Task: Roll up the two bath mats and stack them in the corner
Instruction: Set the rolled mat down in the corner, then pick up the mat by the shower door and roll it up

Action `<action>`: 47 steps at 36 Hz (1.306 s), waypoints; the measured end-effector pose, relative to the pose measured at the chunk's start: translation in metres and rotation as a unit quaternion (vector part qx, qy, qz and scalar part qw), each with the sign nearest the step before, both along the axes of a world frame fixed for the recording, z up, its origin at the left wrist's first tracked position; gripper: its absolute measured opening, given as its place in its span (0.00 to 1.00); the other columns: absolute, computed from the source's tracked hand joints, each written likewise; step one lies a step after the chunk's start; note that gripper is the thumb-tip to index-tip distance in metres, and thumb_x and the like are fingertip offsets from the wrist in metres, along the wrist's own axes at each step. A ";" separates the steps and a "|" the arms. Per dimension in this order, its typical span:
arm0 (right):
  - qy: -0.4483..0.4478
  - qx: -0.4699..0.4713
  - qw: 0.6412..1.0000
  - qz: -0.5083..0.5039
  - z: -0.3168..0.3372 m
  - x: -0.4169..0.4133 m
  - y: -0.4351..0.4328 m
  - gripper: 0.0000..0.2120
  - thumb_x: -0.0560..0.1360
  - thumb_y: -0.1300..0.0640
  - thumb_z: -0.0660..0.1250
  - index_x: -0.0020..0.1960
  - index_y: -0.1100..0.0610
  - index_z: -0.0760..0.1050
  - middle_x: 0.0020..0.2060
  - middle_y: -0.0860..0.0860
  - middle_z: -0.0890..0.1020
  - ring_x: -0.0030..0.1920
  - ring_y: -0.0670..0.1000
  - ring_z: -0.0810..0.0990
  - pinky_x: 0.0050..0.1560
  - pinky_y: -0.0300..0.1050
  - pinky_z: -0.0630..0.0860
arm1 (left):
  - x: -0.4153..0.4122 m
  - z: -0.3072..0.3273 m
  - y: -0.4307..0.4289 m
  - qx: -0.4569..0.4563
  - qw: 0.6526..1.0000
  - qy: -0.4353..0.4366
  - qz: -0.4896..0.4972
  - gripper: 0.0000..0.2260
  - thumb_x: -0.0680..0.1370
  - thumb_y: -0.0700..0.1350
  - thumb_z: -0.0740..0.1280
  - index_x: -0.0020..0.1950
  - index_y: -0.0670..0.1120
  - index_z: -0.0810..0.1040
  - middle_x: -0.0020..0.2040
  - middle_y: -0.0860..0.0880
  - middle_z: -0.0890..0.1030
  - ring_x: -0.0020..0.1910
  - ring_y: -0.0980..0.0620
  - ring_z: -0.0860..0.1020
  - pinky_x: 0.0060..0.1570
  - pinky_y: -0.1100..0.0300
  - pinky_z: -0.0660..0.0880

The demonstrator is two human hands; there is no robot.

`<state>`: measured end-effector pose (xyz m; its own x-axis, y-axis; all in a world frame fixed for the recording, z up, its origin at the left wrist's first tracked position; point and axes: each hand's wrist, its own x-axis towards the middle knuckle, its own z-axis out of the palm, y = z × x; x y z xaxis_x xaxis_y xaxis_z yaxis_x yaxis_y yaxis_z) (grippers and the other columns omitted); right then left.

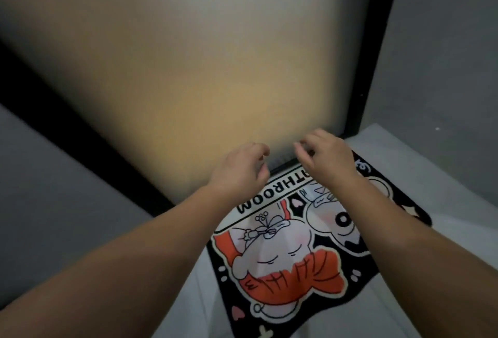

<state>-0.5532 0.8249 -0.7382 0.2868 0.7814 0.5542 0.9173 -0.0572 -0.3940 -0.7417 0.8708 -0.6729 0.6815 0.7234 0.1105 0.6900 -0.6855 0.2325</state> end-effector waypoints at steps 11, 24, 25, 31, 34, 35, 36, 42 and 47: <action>-0.011 -0.245 0.964 -0.102 -0.072 0.078 -0.078 0.17 0.78 0.46 0.59 0.57 0.55 0.78 0.54 0.54 0.79 0.53 0.56 0.78 0.49 0.47 0.72 | 0.062 -0.087 0.003 -0.063 0.992 0.027 -0.109 0.15 0.78 0.48 0.61 0.64 0.48 0.73 0.59 0.49 0.78 0.55 0.47 0.77 0.50 0.56 0.72; 0.034 -0.488 0.844 -0.220 -0.105 0.127 -0.155 0.25 0.77 0.47 0.60 0.71 0.55 0.64 0.69 0.59 0.66 0.68 0.60 0.68 0.64 0.53 0.69 | 0.133 -0.144 0.000 -0.084 0.958 0.066 -0.264 0.26 0.78 0.48 0.61 0.75 0.46 0.60 0.74 0.47 0.65 0.72 0.48 0.62 0.72 0.53 0.58; 0.040 -0.509 0.830 -0.224 -0.110 0.127 -0.151 0.29 0.77 0.47 0.60 0.74 0.55 0.58 0.73 0.60 0.60 0.71 0.60 0.62 0.68 0.54 0.66 | 0.133 -0.148 0.001 -0.090 0.958 0.070 -0.262 0.27 0.78 0.49 0.61 0.76 0.46 0.58 0.75 0.47 0.62 0.74 0.48 0.60 0.73 0.54 0.55; 0.143 -0.530 0.802 -0.236 -0.153 0.138 -0.123 0.37 0.76 0.48 0.62 0.77 0.56 0.46 0.76 0.60 0.50 0.75 0.61 0.54 0.72 0.55 0.59 | 0.120 -0.165 0.008 -0.083 0.959 0.062 -0.262 0.28 0.78 0.47 0.61 0.76 0.47 0.56 0.76 0.47 0.60 0.75 0.49 0.57 0.74 0.53 0.55; 0.145 -0.525 0.805 -0.237 -0.168 0.148 -0.114 0.36 0.75 0.50 0.63 0.76 0.58 0.50 0.73 0.61 0.56 0.71 0.61 0.60 0.68 0.54 0.64 | 0.112 -0.162 0.010 -0.083 0.960 0.072 -0.258 0.29 0.78 0.45 0.61 0.77 0.48 0.55 0.76 0.47 0.59 0.75 0.49 0.57 0.74 0.54 0.53; 0.139 -0.527 0.806 -0.233 -0.172 0.151 -0.110 0.35 0.75 0.50 0.64 0.75 0.59 0.52 0.72 0.61 0.58 0.70 0.61 0.61 0.67 0.54 0.65 | 0.109 -0.161 0.011 -0.085 0.961 0.074 -0.253 0.29 0.78 0.45 0.61 0.77 0.48 0.55 0.76 0.47 0.59 0.75 0.49 0.56 0.74 0.54 0.52; 0.135 -0.528 0.806 -0.231 -0.176 0.153 -0.105 0.35 0.75 0.51 0.64 0.75 0.60 0.52 0.72 0.61 0.58 0.70 0.61 0.62 0.67 0.54 0.65 | 0.107 -0.160 0.013 -0.086 0.961 0.074 -0.252 0.29 0.78 0.44 0.61 0.77 0.48 0.55 0.76 0.47 0.59 0.75 0.49 0.57 0.73 0.54 0.53; 0.126 -0.523 0.809 -0.236 -0.187 0.164 -0.089 0.31 0.72 0.50 0.67 0.69 0.60 0.60 0.63 0.62 0.67 0.63 0.62 0.67 0.61 0.57 0.70 | 0.097 -0.158 0.014 -0.089 0.967 0.068 -0.230 0.28 0.77 0.41 0.60 0.77 0.48 0.55 0.76 0.46 0.59 0.74 0.48 0.57 0.72 0.55 0.53; 0.139 -0.497 0.818 -0.255 -0.194 0.166 -0.095 0.24 0.73 0.54 0.67 0.63 0.63 0.64 0.58 0.63 0.72 0.57 0.63 0.72 0.55 0.54 0.73 | 0.091 -0.158 0.012 -0.078 0.969 0.066 -0.226 0.28 0.77 0.40 0.59 0.76 0.48 0.56 0.76 0.48 0.60 0.74 0.49 0.57 0.72 0.56 0.53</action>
<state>-0.3875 0.7300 -0.9323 0.7233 0.5454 -0.4236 0.5565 -0.8235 -0.1102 -0.6511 0.8826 -0.8307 0.9334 0.3485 -0.0854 0.3580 -0.8885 0.2870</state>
